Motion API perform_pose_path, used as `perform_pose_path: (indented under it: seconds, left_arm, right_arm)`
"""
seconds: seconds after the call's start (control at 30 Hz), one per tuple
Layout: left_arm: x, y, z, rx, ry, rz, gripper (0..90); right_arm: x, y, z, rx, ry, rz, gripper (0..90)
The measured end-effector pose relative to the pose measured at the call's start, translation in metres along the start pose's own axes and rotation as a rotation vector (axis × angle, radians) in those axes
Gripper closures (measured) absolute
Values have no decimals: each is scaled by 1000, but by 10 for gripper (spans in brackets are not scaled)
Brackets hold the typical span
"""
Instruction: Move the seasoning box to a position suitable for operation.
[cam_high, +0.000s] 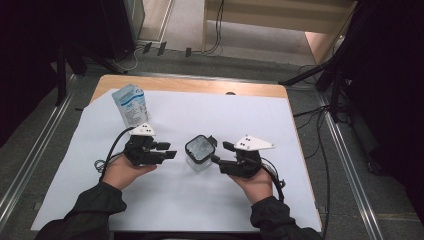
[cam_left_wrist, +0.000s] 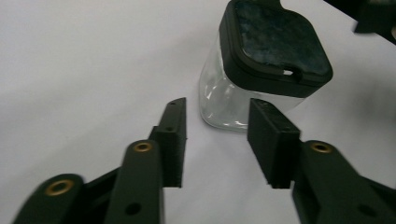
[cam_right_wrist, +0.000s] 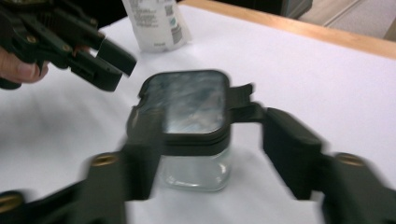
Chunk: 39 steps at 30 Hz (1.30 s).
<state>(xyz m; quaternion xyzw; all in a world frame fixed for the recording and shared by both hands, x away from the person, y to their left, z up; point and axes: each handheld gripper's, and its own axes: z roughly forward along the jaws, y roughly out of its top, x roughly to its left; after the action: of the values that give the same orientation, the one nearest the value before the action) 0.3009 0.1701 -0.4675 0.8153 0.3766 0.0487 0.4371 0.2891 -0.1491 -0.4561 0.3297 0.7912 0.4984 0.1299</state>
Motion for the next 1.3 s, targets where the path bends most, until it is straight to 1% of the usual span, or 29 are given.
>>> perform_pose_path:
  seconds: [0.03,0.07,0.1,0.17,0.2,0.23,0.3,0.37,0.4,0.43,0.47,0.53,0.57,0.6,0.63,0.7,0.73,0.8,0.83,0.87,0.93,1.0,1.03,1.07,1.13,1.2,1.3]
  left_arm:
    - [-1,0,0,-6,-8,-2,659]
    - [-2,0,1,-10,-13,-1,659]
    - [-3,1,1,-11,-20,4,696]
    - [-6,2,1,-12,-23,13,769]
    - [-8,2,1,-15,-27,16,842]
    - [-9,2,3,-21,-35,23,842]
    - [-12,3,4,-16,-47,27,900]
    - [-15,3,7,-13,-53,29,900]
    - [-17,3,8,-7,-52,30,900]
    - [-20,3,9,-13,-56,28,900]
    - [-22,2,9,-16,-55,32,900]
    - [-26,2,10,-18,-56,46,900]
    - [-29,2,11,-21,-52,52,900]
    - [-31,1,12,-28,-55,60,900]
    - [-35,0,14,-35,-50,65,900]
    - [-39,-1,16,-36,-45,67,900]
    - [-41,-1,17,-34,-35,66,900]
    - [-44,-3,19,-38,-34,60,900]
    - [-44,-3,20,-44,-28,56,900]
    - [-44,-3,21,-48,-25,47,900]
    - [-42,-4,24,-56,-24,23,900]
    - [-40,-5,27,-52,-13,17,900]
    - [-39,-5,28,-52,1,17,900]
    - [-39,-5,28,-57,-1,14,900]
    - [-38,-6,29,-58,3,3,900]
    - [-37,-7,29,-61,7,0,900]
    - [-37,-7,29,-57,7,-2,900]
  right_arm:
    - [-9,1,-2,-7,6,8,540]
    - [-9,1,-2,-7,6,8,540]
    - [-13,1,-2,-4,4,12,580]
    - [-24,0,2,25,-2,38,648]
    - [-27,0,4,40,-2,53,678]
    - [-30,-1,6,55,-6,64,707]
    - [-35,-2,11,73,-16,63,777]
    - [-40,-2,15,87,-11,75,860]
    - [-42,-2,17,99,-4,97,880]
    - [-45,-1,20,104,-1,95,900]
    - [-47,0,22,106,-5,97,900]
    - [-52,2,26,102,-8,84,900]
    - [-54,3,28,97,-7,90,900]
    - [-55,4,30,93,-4,94,900]
    - [-58,5,33,92,3,87,900]
    - [-61,8,40,85,14,84,900]
    - [-62,10,43,84,22,81,900]
    - [-64,12,48,84,32,74,900]
    - [-65,13,51,82,40,66,900]
    - [-65,14,55,88,51,68,900]
    - [-67,15,61,94,69,57,900]
    - [-67,17,67,106,79,53,900]
    - [-67,17,69,104,85,47,900]
    - [-66,17,71,110,93,52,900]
    - [-66,18,72,111,95,42,900]
    - [-67,19,74,110,112,55,900]
    - [-67,18,75,111,110,58,900]
